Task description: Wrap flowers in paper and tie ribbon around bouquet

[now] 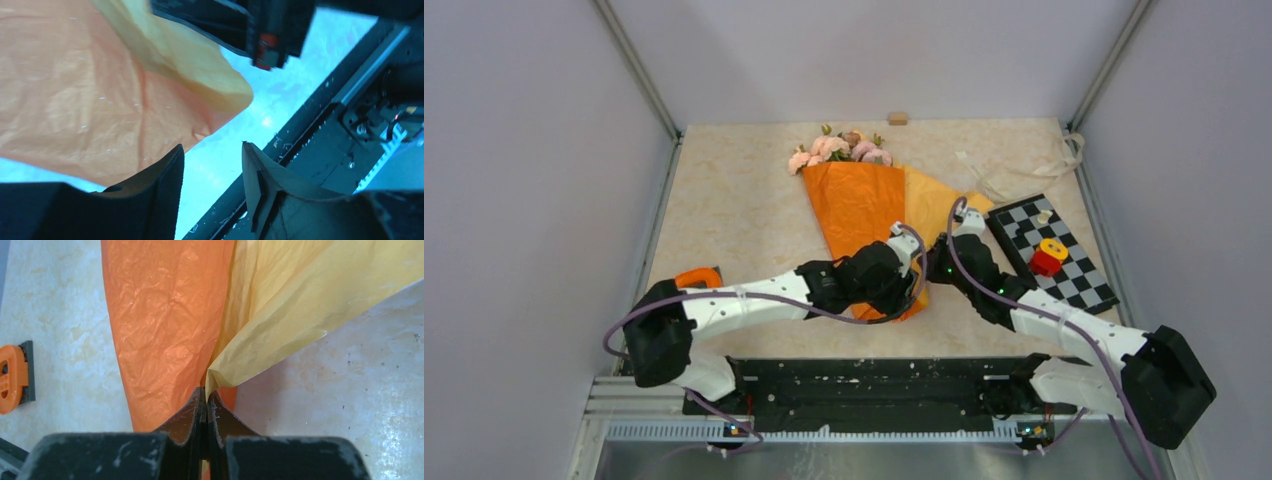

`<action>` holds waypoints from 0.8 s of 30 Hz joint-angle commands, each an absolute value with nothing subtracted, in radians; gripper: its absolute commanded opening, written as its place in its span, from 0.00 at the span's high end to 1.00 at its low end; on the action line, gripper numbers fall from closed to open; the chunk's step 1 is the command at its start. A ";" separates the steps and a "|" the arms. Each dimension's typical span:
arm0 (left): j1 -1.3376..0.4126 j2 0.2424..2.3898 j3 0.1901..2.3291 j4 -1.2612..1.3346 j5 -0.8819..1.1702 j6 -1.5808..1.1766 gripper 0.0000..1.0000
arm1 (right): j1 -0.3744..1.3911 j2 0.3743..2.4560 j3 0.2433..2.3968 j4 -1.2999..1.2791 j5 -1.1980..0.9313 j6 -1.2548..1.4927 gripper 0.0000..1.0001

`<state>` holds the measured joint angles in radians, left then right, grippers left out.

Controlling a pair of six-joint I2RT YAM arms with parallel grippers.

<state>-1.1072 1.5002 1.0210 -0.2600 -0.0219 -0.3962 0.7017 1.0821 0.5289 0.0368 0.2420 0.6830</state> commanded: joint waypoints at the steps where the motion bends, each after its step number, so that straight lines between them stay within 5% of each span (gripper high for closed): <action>1: -1.054 1.419 1.033 -0.345 -0.158 -0.489 0.48 | 0.713 1.061 0.512 0.075 0.243 0.638 1.00; 15: -0.498 1.546 0.936 -0.205 0.177 -0.672 0.55 | 0.713 1.144 0.571 0.152 0.149 0.499 1.00; 24: -0.466 1.723 0.955 -0.107 0.324 -0.671 0.67 | 0.730 1.277 0.704 0.129 0.138 0.441 1.00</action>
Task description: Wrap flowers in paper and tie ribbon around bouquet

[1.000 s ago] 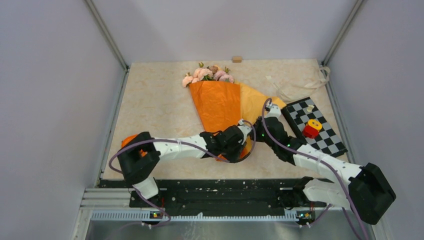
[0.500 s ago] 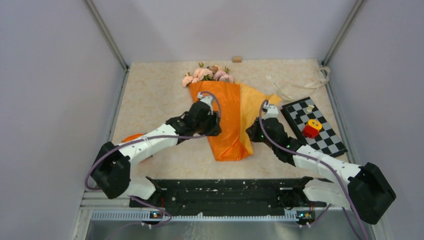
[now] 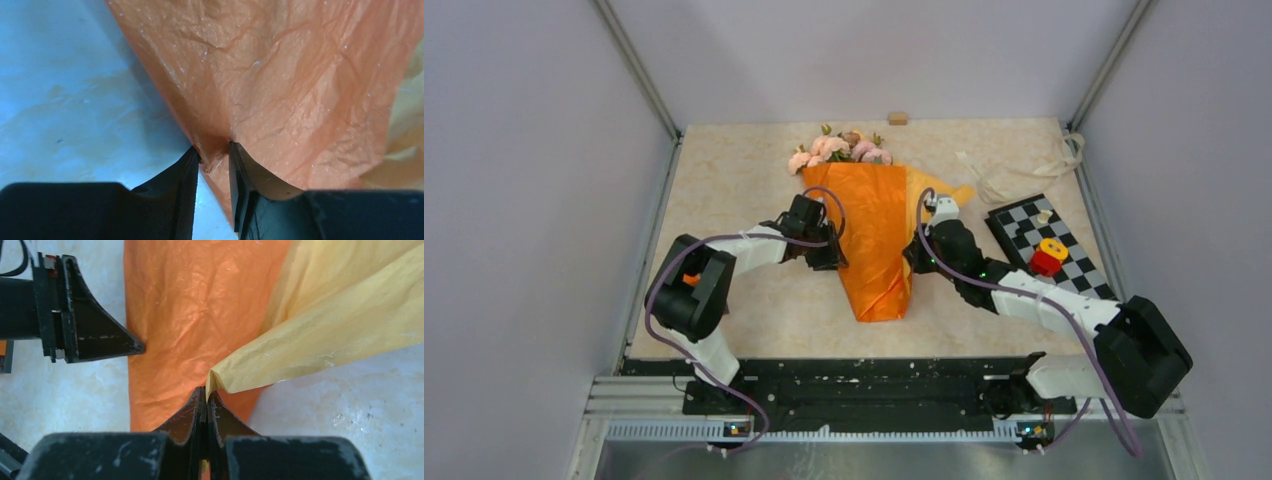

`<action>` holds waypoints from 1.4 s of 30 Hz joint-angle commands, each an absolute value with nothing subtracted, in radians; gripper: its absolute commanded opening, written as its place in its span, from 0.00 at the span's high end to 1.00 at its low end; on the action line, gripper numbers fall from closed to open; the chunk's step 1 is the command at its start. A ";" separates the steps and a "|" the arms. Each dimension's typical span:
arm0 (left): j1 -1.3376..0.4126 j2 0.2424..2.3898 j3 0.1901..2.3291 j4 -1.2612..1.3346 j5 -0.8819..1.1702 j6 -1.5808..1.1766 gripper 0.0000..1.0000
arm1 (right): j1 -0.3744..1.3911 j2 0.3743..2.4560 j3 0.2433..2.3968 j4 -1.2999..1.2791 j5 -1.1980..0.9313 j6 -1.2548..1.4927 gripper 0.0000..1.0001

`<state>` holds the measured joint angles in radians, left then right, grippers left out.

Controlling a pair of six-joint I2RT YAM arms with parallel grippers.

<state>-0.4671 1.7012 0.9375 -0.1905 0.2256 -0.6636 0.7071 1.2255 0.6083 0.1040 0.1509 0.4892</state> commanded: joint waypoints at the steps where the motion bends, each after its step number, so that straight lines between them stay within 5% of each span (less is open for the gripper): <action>1: -0.466 1.724 0.953 -0.104 0.323 -0.670 0.67 | 0.736 1.299 0.721 0.127 0.134 0.431 1.00; 19: -0.458 1.663 0.865 -0.036 0.340 -0.689 0.67 | 0.848 1.698 0.947 0.179 0.007 0.296 1.00; 29: -0.372 1.508 0.851 -0.016 0.366 -0.717 0.22 | 0.849 1.772 0.957 0.211 0.010 0.292 1.00; 37: -0.334 1.572 0.996 -0.055 0.373 -0.712 0.02 | 0.848 1.791 0.961 0.234 -0.027 0.299 0.77; 42: -0.332 1.633 1.055 -0.067 0.358 -0.690 0.01 | 0.849 1.795 0.959 0.245 -0.045 0.311 0.76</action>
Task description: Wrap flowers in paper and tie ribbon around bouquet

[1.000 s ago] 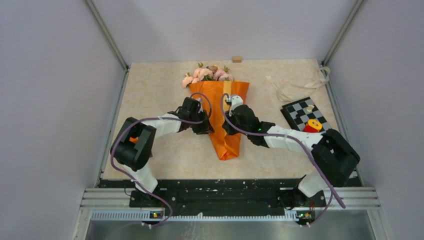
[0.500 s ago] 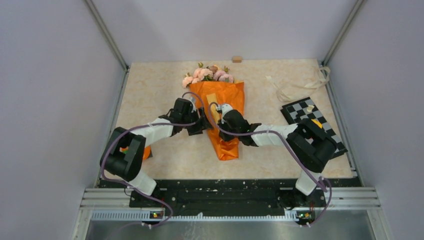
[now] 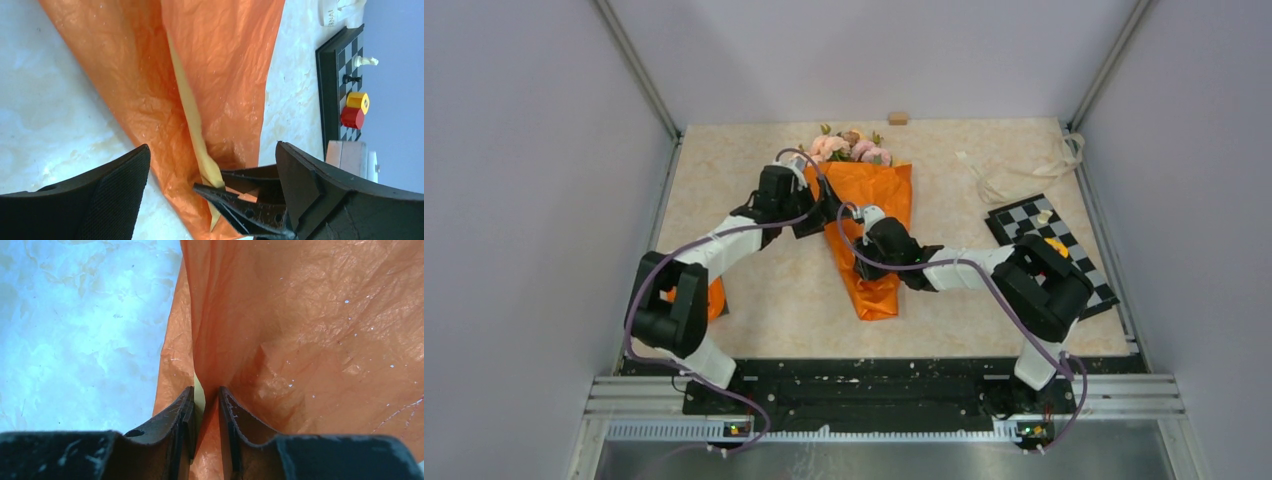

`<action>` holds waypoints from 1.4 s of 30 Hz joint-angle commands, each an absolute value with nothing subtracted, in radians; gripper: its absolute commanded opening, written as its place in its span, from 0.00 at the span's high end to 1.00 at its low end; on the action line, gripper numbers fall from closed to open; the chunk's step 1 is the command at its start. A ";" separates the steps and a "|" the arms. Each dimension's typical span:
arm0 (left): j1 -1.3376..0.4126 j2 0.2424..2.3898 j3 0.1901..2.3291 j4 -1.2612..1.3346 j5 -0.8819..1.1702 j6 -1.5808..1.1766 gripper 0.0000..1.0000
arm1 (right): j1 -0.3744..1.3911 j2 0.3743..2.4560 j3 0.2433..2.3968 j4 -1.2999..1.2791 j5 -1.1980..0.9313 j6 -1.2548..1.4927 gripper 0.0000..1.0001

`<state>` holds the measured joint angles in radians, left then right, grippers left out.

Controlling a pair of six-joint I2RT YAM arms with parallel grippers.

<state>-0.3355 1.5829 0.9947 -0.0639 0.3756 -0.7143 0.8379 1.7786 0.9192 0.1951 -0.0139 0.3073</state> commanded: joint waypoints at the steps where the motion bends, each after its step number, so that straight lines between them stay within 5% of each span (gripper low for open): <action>1: -0.333 1.651 1.071 -0.078 0.345 -0.685 0.01 | 0.848 1.795 0.958 0.247 -0.047 0.314 0.75; 6: -0.331 1.734 1.138 -0.131 0.269 -0.658 0.21 | 0.849 1.789 0.948 0.248 -0.043 0.313 0.73; 10: -0.321 1.802 1.193 -0.143 0.279 -0.642 0.70 | 0.848 1.776 0.943 0.239 -0.052 0.299 0.64; 13: -0.311 1.833 1.219 -0.159 0.273 -0.632 0.99 | 0.849 1.725 0.932 0.228 -0.087 0.283 0.56; 20: -0.304 1.856 1.198 -0.146 0.303 -0.620 1.00 | 0.848 1.528 0.840 0.278 -0.170 0.231 0.47; 31: -0.302 1.876 1.165 -0.120 0.314 -0.599 1.00 | 0.611 1.729 0.793 0.526 -0.616 0.384 0.79; 42: -0.299 1.911 1.188 -0.152 0.285 -0.580 1.00 | 0.598 1.792 0.562 0.665 -0.615 0.450 0.83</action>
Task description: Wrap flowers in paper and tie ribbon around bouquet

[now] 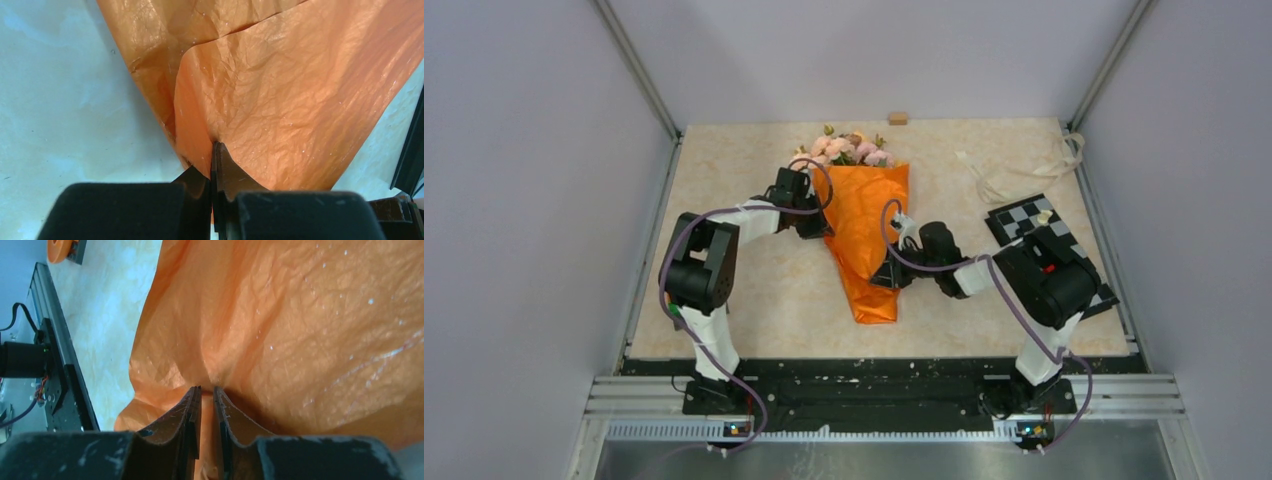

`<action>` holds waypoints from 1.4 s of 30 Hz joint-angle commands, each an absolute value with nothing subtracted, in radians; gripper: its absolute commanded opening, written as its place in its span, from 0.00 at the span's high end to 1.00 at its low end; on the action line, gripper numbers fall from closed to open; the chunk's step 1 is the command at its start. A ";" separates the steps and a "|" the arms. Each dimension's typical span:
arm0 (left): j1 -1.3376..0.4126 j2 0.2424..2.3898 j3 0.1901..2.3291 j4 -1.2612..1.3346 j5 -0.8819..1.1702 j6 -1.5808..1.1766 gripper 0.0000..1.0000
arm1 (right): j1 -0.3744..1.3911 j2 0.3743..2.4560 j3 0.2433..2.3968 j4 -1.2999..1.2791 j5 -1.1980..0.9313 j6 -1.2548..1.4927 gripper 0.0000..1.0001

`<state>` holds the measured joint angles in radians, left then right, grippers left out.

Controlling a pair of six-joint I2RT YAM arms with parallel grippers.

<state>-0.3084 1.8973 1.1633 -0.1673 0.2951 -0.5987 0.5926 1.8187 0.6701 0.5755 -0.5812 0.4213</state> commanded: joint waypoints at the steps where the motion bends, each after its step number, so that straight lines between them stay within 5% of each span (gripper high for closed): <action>1: -0.298 1.913 1.186 -0.148 0.289 -0.580 1.00 | 0.600 1.784 0.528 0.679 -0.617 0.453 0.83; 25: -0.299 1.874 1.105 -0.141 0.264 -0.583 0.97 | 0.853 1.412 0.131 0.575 -0.268 0.437 0.82; 28: -0.299 1.852 1.105 -0.138 0.277 -0.572 0.88 | 0.867 1.329 0.153 0.499 -0.236 0.432 0.82; 33: -0.301 1.786 1.117 -0.170 0.271 -0.549 0.50 | 0.869 1.159 0.257 0.329 -0.183 0.400 0.80; 42: -0.328 1.510 1.031 -0.261 0.162 -0.561 0.20 | 0.868 1.004 0.461 0.137 0.103 0.475 0.49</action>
<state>-0.3103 1.6638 1.0649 -0.2111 0.2550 -0.5636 0.8570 1.0443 0.3641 0.2382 -0.0940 0.4332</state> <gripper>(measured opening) 0.759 0.474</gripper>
